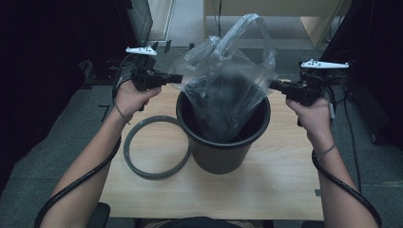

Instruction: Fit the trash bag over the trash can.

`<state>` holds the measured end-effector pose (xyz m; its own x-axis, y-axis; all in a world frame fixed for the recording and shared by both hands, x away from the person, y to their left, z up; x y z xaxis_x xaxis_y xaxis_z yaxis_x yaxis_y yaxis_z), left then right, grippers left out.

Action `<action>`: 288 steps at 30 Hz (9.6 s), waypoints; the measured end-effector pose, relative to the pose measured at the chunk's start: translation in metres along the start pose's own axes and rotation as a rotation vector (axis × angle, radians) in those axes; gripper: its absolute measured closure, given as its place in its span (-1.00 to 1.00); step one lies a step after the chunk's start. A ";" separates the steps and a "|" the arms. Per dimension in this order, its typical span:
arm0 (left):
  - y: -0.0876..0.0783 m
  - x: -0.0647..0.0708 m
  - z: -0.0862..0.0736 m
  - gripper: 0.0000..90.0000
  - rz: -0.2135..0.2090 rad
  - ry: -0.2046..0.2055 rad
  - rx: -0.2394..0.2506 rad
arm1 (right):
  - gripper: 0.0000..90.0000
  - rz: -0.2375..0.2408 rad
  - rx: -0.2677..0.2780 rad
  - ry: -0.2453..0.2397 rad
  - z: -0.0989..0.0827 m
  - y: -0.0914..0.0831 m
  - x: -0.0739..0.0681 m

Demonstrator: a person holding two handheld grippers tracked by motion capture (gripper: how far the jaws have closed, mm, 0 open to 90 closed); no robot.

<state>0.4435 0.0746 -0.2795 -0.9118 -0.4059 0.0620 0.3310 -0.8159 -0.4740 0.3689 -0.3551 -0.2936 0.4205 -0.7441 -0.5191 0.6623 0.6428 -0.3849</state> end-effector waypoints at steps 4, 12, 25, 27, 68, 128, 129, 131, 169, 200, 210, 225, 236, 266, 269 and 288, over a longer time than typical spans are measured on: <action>0.003 -0.004 -0.009 1.00 -0.004 -0.028 -0.011 | 1.00 -0.007 -0.017 0.000 -0.007 0.003 0.006; 0.008 -0.008 -0.018 1.00 -0.018 -0.064 -0.010 | 1.00 -0.016 -0.027 -0.007 -0.018 0.010 0.013; 0.014 -0.016 -0.020 1.00 0.001 -0.128 -0.015 | 1.00 -0.072 -0.021 -0.017 -0.022 0.023 0.020; 0.015 -0.018 -0.021 1.00 0.004 -0.135 -0.012 | 1.00 -0.079 -0.018 -0.009 -0.022 0.024 0.021; -0.021 -0.007 -0.010 0.42 -0.042 -0.007 0.046 | 0.05 0.105 0.067 -0.103 0.007 -0.019 -0.016; -0.046 0.019 0.028 -0.01 -0.017 0.142 0.157 | 1.00 0.055 -0.023 -0.123 0.001 -0.015 -0.022; -0.042 0.020 0.030 -0.03 -0.026 0.140 0.156 | 1.00 0.059 -0.023 -0.121 0.001 -0.015 -0.023; -0.033 0.021 0.032 -0.06 -0.035 0.143 0.137 | 1.00 0.065 -0.025 -0.122 0.000 -0.014 -0.023; 0.002 0.004 0.007 0.96 -0.045 0.085 0.054 | 1.00 0.026 -0.027 -0.053 0.000 -0.006 -0.013; -0.002 0.009 0.034 -0.18 -0.046 0.184 0.094 | 0.04 0.097 0.061 -0.098 0.022 -0.029 -0.021; 0.022 0.016 0.025 0.47 -0.046 0.194 -0.021 | 0.46 0.064 -0.014 -0.138 0.017 0.002 -0.026; -0.005 0.040 0.010 0.94 -0.118 0.218 0.002 | 1.00 0.136 -0.053 -0.156 -0.008 -0.016 -0.039; -0.026 0.063 -0.004 0.93 -0.137 0.230 0.029 | 1.00 0.180 -0.062 -0.178 -0.032 -0.034 -0.058; -0.053 0.112 -0.016 0.91 -0.182 0.249 0.013 | 1.00 0.267 -0.122 -0.207 -0.073 -0.060 -0.082; -0.053 0.112 -0.017 0.91 -0.182 0.247 0.021 | 1.00 0.277 -0.111 -0.210 -0.073 -0.060 -0.083; -0.057 0.129 -0.052 0.92 -0.237 0.283 -0.004 | 1.00 0.312 -0.263 -0.269 -0.106 -0.054 -0.092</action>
<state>0.2943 0.0900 -0.2898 -0.9943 -0.0756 -0.0750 0.1024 -0.8717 -0.4792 0.2290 -0.3017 -0.3056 0.7424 -0.5067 -0.4383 0.3142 0.8411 -0.4403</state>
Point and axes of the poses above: each handheld gripper's, and its own axes: y roughly forward along the jaws, z roughly out of its top, x roughly to its right, the point moved 1 cm from there along y, roughly forward along the jaws, and after that the axes turned 14 degrees about y, right-handed, at the moved point
